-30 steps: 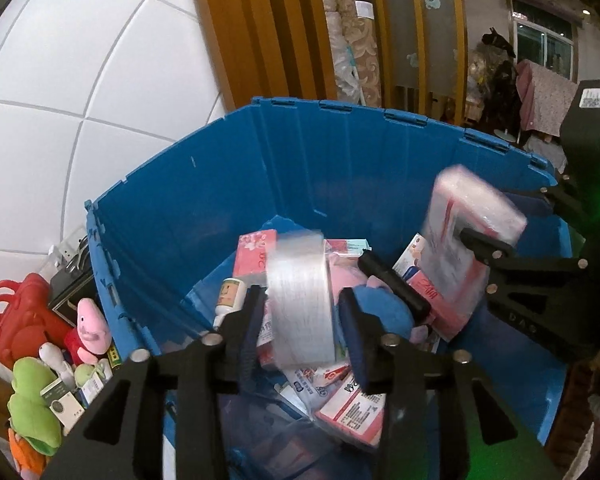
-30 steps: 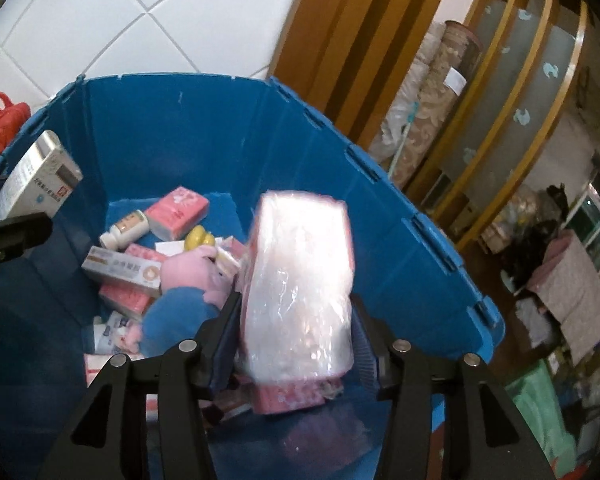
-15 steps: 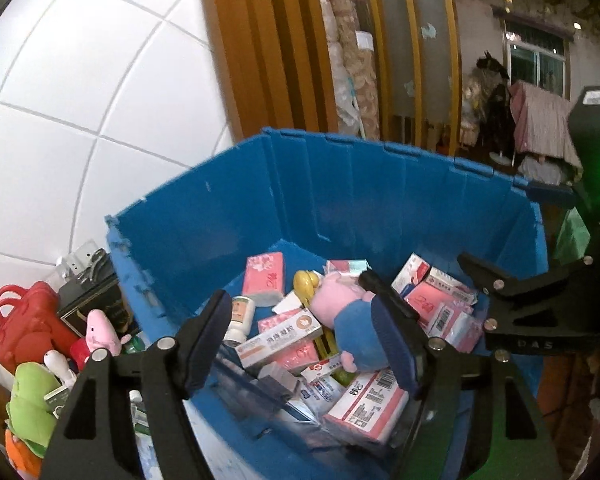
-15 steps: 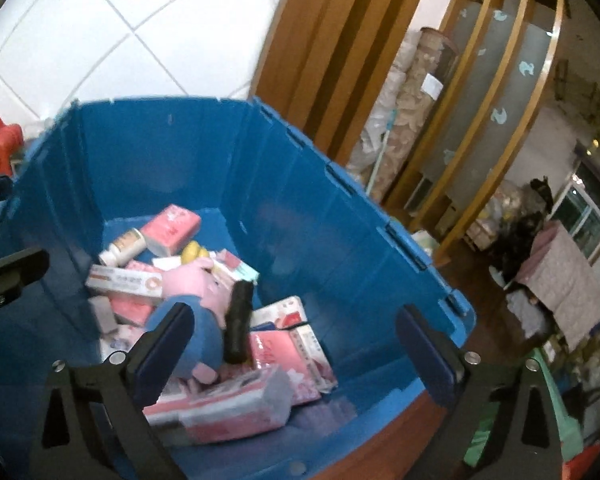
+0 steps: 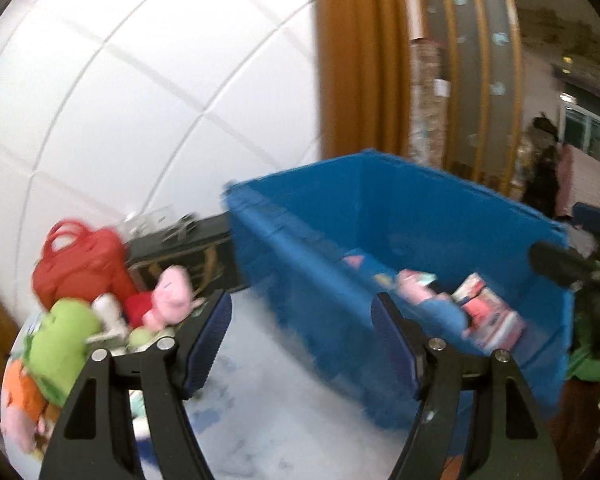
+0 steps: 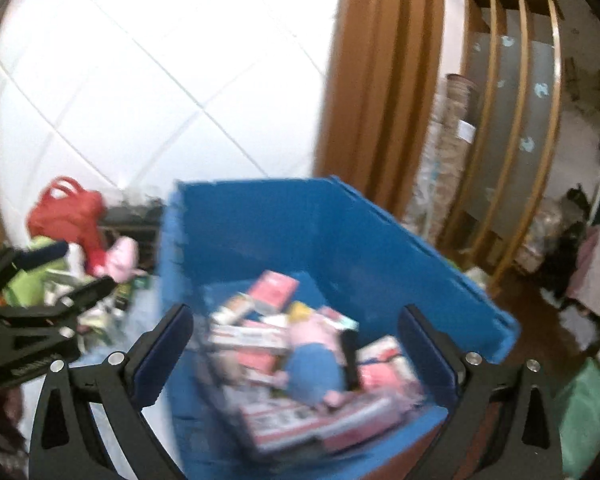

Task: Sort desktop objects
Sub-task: 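Move both tools back over the pile on the table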

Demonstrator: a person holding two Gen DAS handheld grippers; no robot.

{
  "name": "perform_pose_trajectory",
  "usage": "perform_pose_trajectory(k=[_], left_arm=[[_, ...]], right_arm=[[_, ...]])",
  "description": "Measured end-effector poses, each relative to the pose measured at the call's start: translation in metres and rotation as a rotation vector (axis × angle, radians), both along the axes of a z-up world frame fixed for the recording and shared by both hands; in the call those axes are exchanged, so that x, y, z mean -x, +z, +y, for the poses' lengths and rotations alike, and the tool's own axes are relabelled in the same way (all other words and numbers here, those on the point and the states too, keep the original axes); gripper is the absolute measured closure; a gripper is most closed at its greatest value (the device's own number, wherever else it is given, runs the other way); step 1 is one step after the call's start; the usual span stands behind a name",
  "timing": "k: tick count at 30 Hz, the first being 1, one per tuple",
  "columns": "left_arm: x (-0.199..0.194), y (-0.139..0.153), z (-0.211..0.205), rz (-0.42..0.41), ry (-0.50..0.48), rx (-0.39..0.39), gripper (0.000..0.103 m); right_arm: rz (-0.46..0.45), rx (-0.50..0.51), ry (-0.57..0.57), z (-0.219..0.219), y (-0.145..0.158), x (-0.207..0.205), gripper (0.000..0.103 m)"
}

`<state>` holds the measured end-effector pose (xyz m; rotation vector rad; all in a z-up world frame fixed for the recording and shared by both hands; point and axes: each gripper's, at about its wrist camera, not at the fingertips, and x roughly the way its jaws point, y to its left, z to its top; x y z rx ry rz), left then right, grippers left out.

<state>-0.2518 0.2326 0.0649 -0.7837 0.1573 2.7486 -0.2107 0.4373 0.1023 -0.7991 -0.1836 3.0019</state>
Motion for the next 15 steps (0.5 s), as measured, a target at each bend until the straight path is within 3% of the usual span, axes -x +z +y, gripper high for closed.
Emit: perform_pose_trajectory(k=[8, 9, 15], left_arm=[[-0.005, -0.042, -0.112, -0.086, 0.185, 0.028, 0.031], [-0.007, -0.049, -0.129, -0.099, 0.213, 0.033, 0.031], [-0.015, -0.089, -0.216, -0.174, 0.367, 0.049, 0.031]], right_arm=[[-0.023, 0.057, 0.153, -0.082, -0.018, 0.009, 0.000], [-0.049, 0.074, 0.203, -0.109, -0.029, 0.017, 0.000], [-0.156, 0.089, 0.296, -0.170, -0.068, 0.045, 0.000]])
